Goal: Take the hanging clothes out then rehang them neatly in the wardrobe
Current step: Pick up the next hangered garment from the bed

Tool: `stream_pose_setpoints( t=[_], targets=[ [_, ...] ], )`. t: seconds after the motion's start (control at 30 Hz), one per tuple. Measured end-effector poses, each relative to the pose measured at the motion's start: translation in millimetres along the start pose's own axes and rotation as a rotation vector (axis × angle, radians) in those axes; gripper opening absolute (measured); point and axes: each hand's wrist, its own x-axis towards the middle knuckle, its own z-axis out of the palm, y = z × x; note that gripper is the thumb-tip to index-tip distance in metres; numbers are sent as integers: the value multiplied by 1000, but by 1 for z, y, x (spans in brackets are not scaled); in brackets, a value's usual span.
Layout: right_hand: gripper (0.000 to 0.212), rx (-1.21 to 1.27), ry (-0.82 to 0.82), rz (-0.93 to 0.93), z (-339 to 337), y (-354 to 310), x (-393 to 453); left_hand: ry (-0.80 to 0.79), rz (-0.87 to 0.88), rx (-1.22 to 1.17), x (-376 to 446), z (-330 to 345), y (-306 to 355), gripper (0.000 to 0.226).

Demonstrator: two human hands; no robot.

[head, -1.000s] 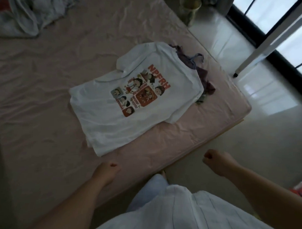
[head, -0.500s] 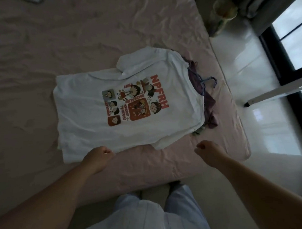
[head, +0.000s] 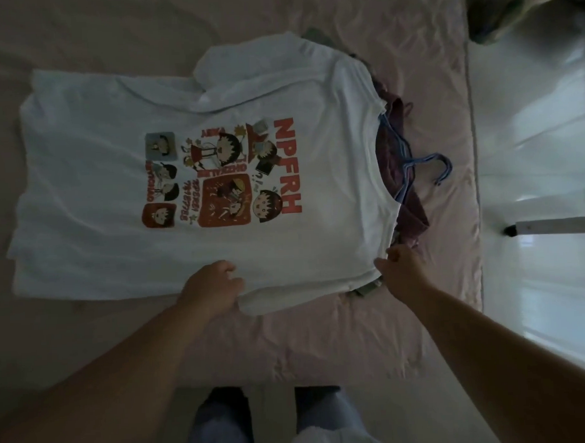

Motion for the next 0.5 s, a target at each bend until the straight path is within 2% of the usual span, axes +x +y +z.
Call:
stream_pose_setpoints(
  t=[0.17, 0.33, 0.5],
  targets=[
    [38, 20, 51, 39, 15, 1, 24, -129, 62, 77, 40, 30, 35, 64],
    [23, 190, 75, 165, 19, 2, 38, -168, 114, 197, 44, 44, 39, 52],
    [24, 259, 27, 165, 9, -5, 34, -225, 131, 226, 39, 29, 43, 55]
  ],
)
